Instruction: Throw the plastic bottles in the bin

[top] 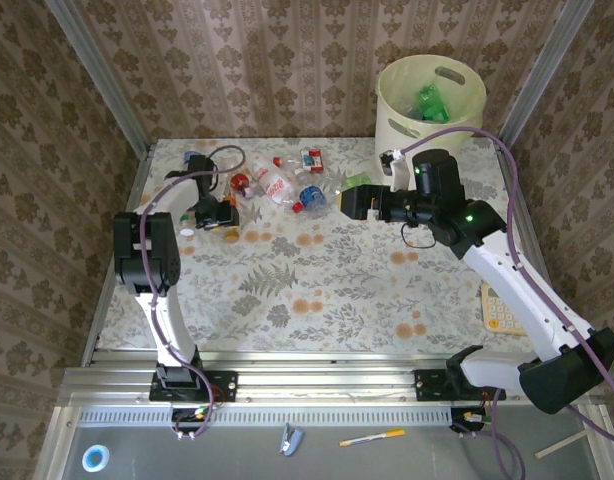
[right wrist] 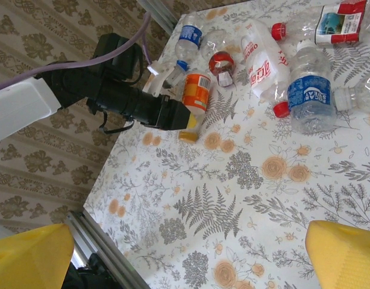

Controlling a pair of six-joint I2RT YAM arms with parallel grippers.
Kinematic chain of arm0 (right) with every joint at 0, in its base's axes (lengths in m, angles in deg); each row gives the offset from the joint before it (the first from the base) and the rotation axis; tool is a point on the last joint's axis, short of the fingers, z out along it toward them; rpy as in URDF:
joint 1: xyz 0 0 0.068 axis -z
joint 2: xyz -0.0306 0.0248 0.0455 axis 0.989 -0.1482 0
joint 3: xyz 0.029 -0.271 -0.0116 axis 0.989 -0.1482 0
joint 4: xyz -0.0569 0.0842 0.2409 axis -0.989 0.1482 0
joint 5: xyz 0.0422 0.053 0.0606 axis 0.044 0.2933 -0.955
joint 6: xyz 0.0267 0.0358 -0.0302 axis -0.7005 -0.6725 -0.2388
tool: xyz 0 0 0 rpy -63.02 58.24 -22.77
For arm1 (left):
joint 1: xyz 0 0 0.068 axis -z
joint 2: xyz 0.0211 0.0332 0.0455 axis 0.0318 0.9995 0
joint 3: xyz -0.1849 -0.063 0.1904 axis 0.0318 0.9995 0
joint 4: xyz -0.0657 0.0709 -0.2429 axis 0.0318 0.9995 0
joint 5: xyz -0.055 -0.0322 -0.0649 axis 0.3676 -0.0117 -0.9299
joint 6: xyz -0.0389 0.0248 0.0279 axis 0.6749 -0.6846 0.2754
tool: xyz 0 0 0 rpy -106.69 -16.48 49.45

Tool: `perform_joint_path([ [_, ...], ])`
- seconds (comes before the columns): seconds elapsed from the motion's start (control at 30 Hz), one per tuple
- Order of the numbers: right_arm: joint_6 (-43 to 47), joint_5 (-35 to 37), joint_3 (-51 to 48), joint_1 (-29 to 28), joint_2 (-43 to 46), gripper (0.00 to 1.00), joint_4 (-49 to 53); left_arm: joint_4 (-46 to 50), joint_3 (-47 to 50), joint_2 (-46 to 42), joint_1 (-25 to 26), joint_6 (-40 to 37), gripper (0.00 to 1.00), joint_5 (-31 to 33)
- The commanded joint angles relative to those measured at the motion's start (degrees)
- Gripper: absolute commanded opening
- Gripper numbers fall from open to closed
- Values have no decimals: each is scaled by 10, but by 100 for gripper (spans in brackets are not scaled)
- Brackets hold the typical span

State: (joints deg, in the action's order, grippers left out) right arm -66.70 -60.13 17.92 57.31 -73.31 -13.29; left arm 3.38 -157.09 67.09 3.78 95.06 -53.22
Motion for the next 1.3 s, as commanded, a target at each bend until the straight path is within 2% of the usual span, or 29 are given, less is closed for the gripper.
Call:
perform_joint_path([
  [0.0, -5, 13, 2, -2, -7, 100, -12, -16, 21, -47, 2, -18, 27, -34],
  [0.33, -17, 21, 15, 1, -34, 100, -19, -43, 55, -137, 21, -27, 22, -77],
  [0.63, -38, 28, 22, 6, -49, 100, -40, -36, 35, -194, 49, -32, 20, -134],
  [0.77, -56, 20, 27, 10, -59, 100, -66, -36, 19, -211, 74, -28, 23, -158],
  [1.27, -80, -32, 53, 10, -126, 100, -110, -52, -19, -214, 179, -9, 19, -247],
])
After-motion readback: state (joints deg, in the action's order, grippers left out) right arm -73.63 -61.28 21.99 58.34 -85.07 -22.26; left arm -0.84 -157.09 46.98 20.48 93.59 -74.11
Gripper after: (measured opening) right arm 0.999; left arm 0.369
